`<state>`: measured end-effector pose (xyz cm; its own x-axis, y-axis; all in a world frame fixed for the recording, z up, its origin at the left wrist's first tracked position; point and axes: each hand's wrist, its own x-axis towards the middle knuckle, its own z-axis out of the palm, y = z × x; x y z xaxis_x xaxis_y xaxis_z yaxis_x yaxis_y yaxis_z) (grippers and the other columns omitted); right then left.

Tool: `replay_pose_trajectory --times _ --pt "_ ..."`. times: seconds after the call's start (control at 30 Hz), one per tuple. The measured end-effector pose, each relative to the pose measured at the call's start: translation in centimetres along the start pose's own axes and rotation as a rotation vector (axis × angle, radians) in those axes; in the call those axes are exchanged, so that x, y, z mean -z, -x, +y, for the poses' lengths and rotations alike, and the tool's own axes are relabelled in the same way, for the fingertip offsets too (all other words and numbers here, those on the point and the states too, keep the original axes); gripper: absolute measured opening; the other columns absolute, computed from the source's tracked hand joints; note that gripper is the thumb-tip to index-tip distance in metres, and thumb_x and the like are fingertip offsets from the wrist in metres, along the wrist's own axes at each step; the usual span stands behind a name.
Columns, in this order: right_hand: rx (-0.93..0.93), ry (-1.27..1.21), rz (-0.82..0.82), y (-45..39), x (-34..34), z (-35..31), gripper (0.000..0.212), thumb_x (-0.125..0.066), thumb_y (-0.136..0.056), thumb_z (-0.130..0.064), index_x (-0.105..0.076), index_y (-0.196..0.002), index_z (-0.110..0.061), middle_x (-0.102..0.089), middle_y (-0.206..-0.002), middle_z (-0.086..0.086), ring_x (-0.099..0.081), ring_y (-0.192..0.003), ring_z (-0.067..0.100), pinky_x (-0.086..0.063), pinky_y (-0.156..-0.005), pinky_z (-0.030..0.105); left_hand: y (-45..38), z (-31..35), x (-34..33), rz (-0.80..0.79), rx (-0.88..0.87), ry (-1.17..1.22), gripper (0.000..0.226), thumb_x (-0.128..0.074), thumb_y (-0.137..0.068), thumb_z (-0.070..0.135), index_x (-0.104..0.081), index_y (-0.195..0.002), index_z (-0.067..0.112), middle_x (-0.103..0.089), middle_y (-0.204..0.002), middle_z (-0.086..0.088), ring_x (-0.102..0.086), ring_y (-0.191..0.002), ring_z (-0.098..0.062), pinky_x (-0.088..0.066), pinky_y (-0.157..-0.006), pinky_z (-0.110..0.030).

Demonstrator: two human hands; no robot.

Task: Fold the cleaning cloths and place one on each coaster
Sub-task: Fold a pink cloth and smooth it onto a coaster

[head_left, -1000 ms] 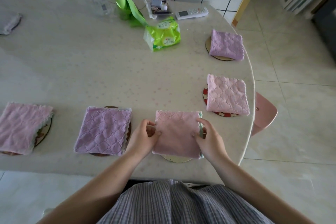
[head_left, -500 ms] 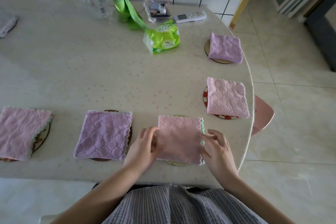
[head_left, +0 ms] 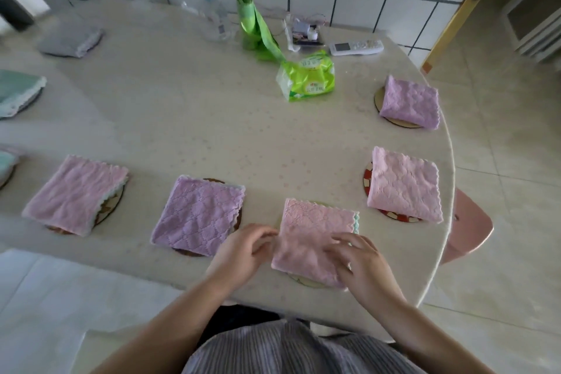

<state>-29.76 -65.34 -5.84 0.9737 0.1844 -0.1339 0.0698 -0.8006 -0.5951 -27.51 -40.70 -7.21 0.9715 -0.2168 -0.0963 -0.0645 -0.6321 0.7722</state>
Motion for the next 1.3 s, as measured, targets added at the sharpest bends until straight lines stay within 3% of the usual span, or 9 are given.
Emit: replay_pose_trajectory --times 0.2,0.4,0.47,0.67,0.8,0.9,1.0,1.1,1.3 --pt "0.081 -0.261 -0.147 -2.0 -2.1 -6.3 0.022 -0.064 -0.083 -0.012 -0.07 -0.1 -0.024 -0.059 -0.099 -0.017 -0.059 -0.09 -0.003 -0.045 -0.082 0.012 3.0 -3.4 5.1 0.353 0.278 0.228 0.034 -0.064 -0.084 0.004 -0.063 -0.084 0.038 -0.07 -0.086 0.014 -0.064 -0.08 0.001 -0.05 -0.076 -0.019" --pt "-0.016 -0.298 -0.257 -5.2 -5.4 -10.1 0.026 -0.06 -0.086 -0.017 -0.066 -0.107 -0.031 -0.061 -0.1 -0.015 -0.06 -0.087 -0.003 -0.047 -0.08 0.012 2.6 -6.8 11.1 0.485 0.407 0.262 0.015 -0.06 -0.086 0.003 -0.065 -0.09 0.017 -0.066 -0.089 0.002 -0.06 -0.077 0.001 -0.042 -0.068 -0.007" --pt "-0.12 -0.34 -0.243 -6.6 -6.8 -11.0 0.031 -0.061 -0.086 -0.017 -0.063 -0.114 -0.03 -0.063 -0.102 -0.014 -0.06 -0.089 -0.004 -0.048 -0.086 0.014 1.7 -8.8 12.8 0.424 0.468 0.276 0.014 -0.061 -0.086 0.005 -0.063 -0.093 0.017 -0.065 -0.09 0.0 -0.06 -0.082 -0.011 -0.043 -0.071 -0.018" --pt "-0.454 -0.458 -0.035 -10.4 -10.5 -14.0 0.022 -0.063 -0.085 -0.029 -0.059 -0.105 -0.035 -0.066 -0.097 -0.018 -0.061 -0.093 0.001 -0.047 -0.084 0.022 -1.9 -13.6 15.9 0.026 0.503 0.39 0.023 -0.061 -0.083 -0.005 -0.056 -0.097 0.012 -0.064 -0.091 -0.003 -0.061 -0.08 -0.018 -0.048 -0.065 -0.016" --pt "-0.619 -0.494 0.182 -10.2 -12.3 -15.5 0.013 -0.065 -0.084 -0.03 -0.061 -0.095 -0.031 -0.066 -0.089 -0.016 -0.063 -0.089 0.007 -0.048 -0.079 0.024 -3.6 -15.4 17.2 -0.143 0.439 0.226 0.019 -0.067 -0.082 0.007 -0.06 -0.092 0.022 -0.066 -0.088 0.005 -0.063 -0.086 -0.015 -0.046 -0.081 -0.027" --pt "-0.73 -0.43 0.177 -9.5 -13.1 -16.4 0.015 -0.064 -0.084 -0.036 -0.06 -0.094 -0.025 -0.063 -0.083 -0.013 -0.06 -0.081 0.009 -0.044 -0.069 0.024 -4.2 -16.1 17.4 -0.249 0.424 0.151 0.018 -0.073 -0.074 0.03 -0.064 -0.09 0.029 -0.07 -0.092 0.006 -0.064 -0.088 -0.012 -0.048 -0.087 -0.033" --pt "-0.755 -0.405 0.137 -9.6 -13.5 -16.9 0.02 -0.062 -0.085 -0.038 -0.06 -0.086 -0.018 -0.063 -0.073 -0.007 -0.06 -0.071 0.016 -0.046 -0.064 0.031 -4.8 -15.9 17.2 -0.319 0.422 0.1 0.027 -0.065 -0.064 0.049 -0.066 -0.079 0.026 -0.067 -0.076 0.008 -0.059 -0.071 -0.011 -0.048 -0.072 -0.032" --pt "-0.774 -0.383 0.095 -9.9 -13.7 -17.2 0.029 -0.063 -0.082 -0.037 -0.058 -0.073 -0.011 -0.055 -0.06 -0.002 -0.052 -0.059 0.02 -0.039 -0.057 0.032 -5.4 -15.0 17.1 -0.355 0.37 0.038 0.027 -0.068 -0.078 0.034 -0.06 -0.065 0.012 -0.051 -0.057 0.006 -0.044 -0.056 -0.011 -0.035 -0.059 -0.028" --pt "-0.838 -0.48 0.171 -9.6 -13.8 -17.6 0.035 -0.065 -0.082 -0.032 -0.042 -0.061 -0.015 -0.039 -0.053 -0.003 -0.038 -0.054 0.017 -0.026 -0.056 0.03 -6.4 -14.9 17.0 -0.357 0.348 -0.042 0.03 -0.067 -0.082 0.025 -0.053 -0.056 0.021 -0.05 -0.054 0.007 -0.043 -0.053 -0.01 -0.033 -0.058 -0.027"
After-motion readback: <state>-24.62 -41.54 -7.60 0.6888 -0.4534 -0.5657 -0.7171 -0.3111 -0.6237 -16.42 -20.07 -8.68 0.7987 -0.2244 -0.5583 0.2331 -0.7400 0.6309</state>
